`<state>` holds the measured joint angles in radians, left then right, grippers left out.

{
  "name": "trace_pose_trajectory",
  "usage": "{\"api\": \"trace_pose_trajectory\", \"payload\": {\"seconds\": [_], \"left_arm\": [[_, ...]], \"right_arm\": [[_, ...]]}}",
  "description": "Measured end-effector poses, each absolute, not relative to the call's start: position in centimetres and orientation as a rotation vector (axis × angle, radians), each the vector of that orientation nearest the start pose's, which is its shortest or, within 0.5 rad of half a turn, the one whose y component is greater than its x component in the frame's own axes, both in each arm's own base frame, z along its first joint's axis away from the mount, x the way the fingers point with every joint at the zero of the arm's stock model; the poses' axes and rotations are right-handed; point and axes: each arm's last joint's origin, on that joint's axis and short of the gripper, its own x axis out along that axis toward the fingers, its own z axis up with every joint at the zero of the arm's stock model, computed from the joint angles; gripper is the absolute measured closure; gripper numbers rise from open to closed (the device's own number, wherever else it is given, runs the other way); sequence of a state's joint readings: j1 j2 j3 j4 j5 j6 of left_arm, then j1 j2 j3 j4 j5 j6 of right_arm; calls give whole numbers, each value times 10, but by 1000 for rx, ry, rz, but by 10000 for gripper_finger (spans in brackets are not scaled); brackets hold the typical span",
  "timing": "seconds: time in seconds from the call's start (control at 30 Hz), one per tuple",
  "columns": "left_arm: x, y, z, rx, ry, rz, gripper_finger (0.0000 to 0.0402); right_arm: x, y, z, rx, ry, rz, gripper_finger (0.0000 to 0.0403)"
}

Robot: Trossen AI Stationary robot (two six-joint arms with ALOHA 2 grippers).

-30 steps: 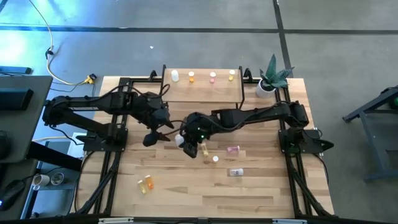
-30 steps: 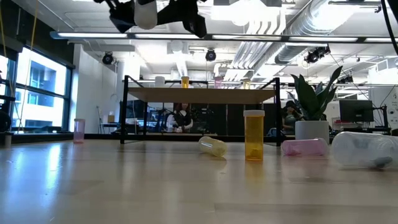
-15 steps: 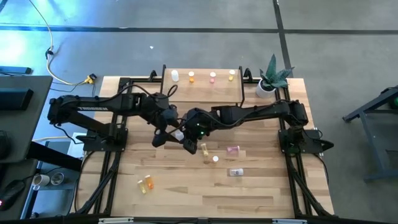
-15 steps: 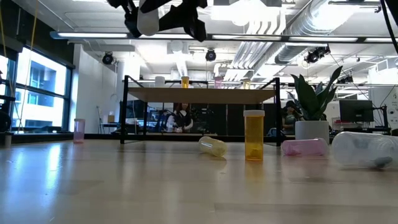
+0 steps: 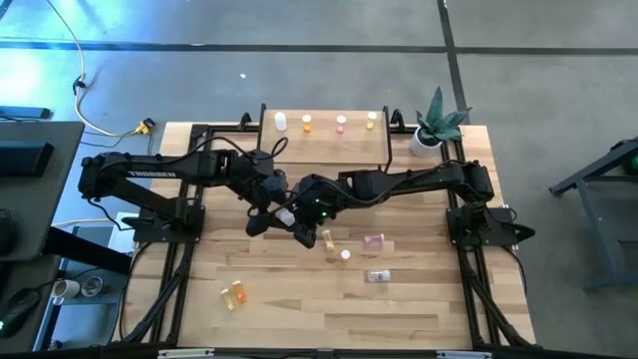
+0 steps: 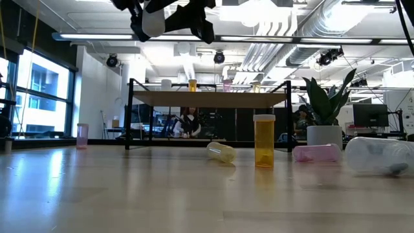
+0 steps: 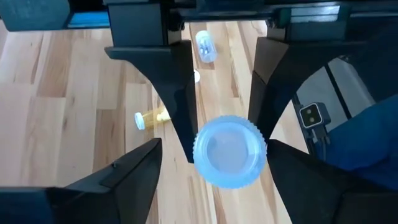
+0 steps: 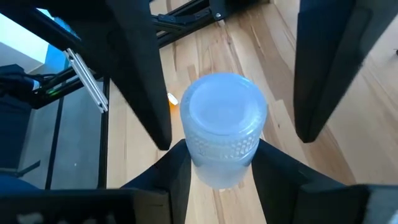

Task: Pick and place medicine bottles onto shelf by color
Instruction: Put the bottom transparent pill bottle aligned with the other transparent pill bottle on the shelf

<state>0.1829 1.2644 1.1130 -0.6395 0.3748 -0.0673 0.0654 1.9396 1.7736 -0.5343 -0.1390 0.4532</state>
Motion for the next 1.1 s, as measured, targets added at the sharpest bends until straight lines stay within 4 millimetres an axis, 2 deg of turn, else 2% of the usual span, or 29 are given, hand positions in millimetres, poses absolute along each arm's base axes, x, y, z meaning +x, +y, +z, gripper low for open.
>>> {"api": "trace_pose_trajectory", "payload": {"seconds": [0.5, 0.83, 1.1], "left_arm": [[257, 36, 311, -280, 752, -168, 196], [257, 36, 312, -251, 748, -182, 269], [257, 36, 312, -252, 747, -185, 266]], "right_arm": [[439, 33, 306, 456, 733, 31, 269], [439, 32, 306, 445, 733, 32, 269], [439, 32, 306, 442, 732, 34, 269]]}}
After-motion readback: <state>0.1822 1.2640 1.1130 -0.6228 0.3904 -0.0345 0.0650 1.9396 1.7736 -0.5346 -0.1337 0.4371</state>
